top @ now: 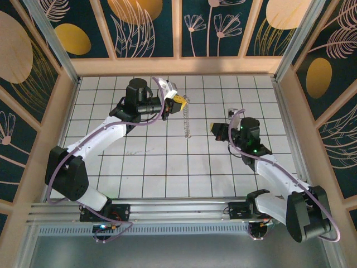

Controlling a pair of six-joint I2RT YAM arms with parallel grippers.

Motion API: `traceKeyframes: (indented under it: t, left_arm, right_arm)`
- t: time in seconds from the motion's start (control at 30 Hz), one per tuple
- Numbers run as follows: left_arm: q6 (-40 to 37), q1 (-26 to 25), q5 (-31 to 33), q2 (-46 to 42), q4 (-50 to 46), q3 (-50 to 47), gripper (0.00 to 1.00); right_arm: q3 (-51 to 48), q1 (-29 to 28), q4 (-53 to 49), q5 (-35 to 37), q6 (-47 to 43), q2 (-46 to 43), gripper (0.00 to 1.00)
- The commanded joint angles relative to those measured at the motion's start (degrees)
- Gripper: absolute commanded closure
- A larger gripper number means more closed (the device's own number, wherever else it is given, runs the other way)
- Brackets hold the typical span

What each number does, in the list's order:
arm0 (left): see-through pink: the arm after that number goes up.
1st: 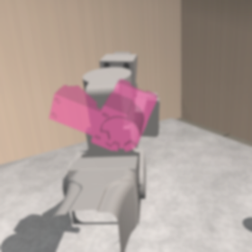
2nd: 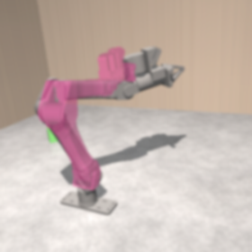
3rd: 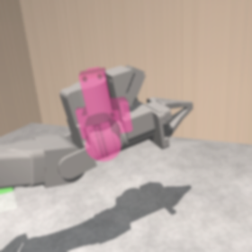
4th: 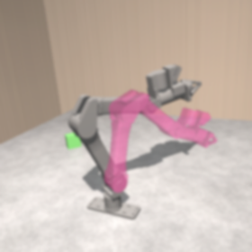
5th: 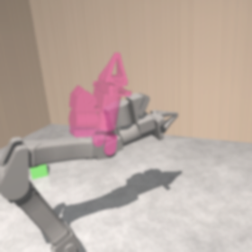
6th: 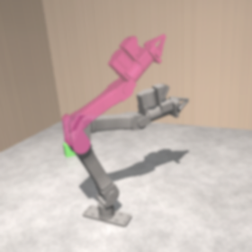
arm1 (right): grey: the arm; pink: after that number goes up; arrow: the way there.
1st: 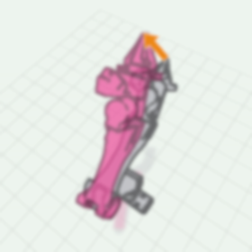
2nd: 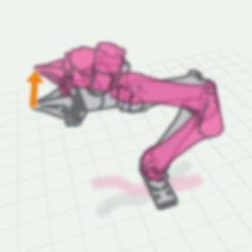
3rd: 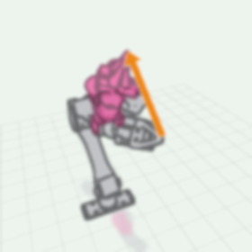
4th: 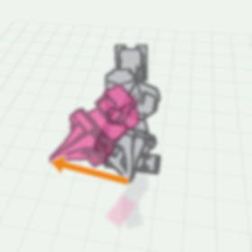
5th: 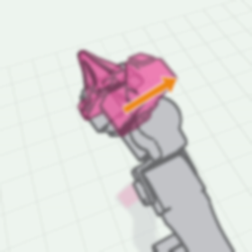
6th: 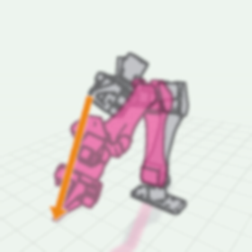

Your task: Put the keys on the keyring

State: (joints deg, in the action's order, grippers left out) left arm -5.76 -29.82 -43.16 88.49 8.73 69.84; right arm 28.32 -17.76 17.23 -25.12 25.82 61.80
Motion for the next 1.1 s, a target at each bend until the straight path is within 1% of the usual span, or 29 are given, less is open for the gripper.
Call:
traceKeyframes:
  t: [0.0,0.7,0.83,1.07]
  left_arm:
    - [0.5,-0.3,-0.1,-2.3,1.8,-0.5,1.0]
    - [1.0,-0.3,0.7,-2.7,2.5,-1.5,1.0]
    - [1.0,-0.2,0.7,-2.8,2.5,-1.6,1.0]
    - [1.0,-0.3,0.8,-2.9,2.6,-1.7,1.0]
  right_arm:
    - [-1.3,0.4,-2.7,2.4,-0.2,1.8,1.0]
    - [-0.4,-0.2,-5.3,3.8,0.1,14.8,1.0]
    - [1.2,-1.4,-6.5,4.4,-0.4,17.7,1.0]
    - [4.4,-5.2,-8.2,7.1,-1.3,22.9,1.0]
